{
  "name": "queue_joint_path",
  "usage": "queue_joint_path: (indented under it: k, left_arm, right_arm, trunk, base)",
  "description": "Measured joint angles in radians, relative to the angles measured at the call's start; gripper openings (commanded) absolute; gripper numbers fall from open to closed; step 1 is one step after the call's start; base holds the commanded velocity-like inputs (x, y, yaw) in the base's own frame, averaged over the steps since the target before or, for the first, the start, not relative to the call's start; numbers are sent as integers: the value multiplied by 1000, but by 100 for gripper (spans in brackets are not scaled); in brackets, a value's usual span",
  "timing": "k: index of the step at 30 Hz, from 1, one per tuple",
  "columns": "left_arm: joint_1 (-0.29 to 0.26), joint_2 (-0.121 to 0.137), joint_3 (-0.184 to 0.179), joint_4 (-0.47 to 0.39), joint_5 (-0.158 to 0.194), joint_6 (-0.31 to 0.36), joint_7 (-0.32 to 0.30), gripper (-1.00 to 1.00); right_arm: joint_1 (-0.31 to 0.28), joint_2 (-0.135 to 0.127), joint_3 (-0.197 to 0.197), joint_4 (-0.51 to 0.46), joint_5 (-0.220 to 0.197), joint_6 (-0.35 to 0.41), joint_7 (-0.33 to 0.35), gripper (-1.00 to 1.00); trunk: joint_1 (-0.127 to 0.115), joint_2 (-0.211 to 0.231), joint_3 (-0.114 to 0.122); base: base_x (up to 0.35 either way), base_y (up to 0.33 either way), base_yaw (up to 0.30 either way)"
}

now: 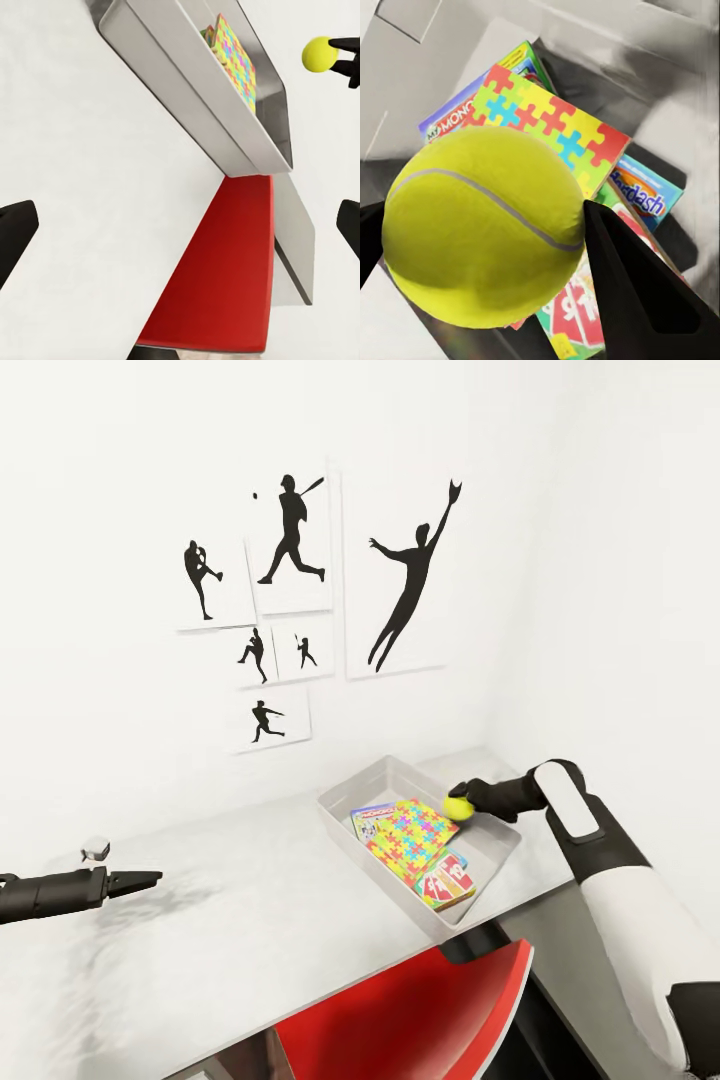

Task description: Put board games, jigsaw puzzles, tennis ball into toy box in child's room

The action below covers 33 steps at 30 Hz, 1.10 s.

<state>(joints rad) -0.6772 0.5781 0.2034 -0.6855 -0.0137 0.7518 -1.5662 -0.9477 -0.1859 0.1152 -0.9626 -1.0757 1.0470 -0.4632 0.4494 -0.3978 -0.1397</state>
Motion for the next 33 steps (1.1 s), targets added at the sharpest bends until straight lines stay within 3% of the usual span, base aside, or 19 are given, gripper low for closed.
queue_joint_path:
  k: [5, 11, 18, 29, 31, 33]
  left_arm:
    - [0, -1, 0, 0, 0, 0, 0, 100]
    - [0, -1, -1, 0, 0, 0, 0, 100]
    - [0, -2, -1, 0, 0, 0, 0, 100]
    - [0, -1, -1, -1, 2, -2, 0, 100]
    - [0, -1, -1, -1, 14, -2, -1, 100]
    - [1, 0, -1, -1, 48, -2, -1, 100]
  right_arm:
    - [-15, -57, 55, 1, 2, 0, -67, -100]
    - [-17, -106, 69, 0, 0, 0, -80, -100]
    - [-16, -108, 75, 4, 0, 0, -90, -100]
    - [-16, -100, 106, 6, -1, 0, -168, -100]
    - [-16, -100, 107, 6, -1, 0, -170, -100]
    - [-16, -100, 107, 6, -1, 0, -171, -100]
  trunk:
    - [0, 0, 0]
    - [0, 0, 0]
    - [0, 0, 0]
    - [0, 0, -4]
    - [0, 0, -7]
    - [0, 0, -10]
  base:
    - [0, 0, 0]
    - [0, 0, 0]
    - [0, 0, 0]
    - [0, 0, 0]
    - [0, 0, 0]
    - [0, 0, 0]
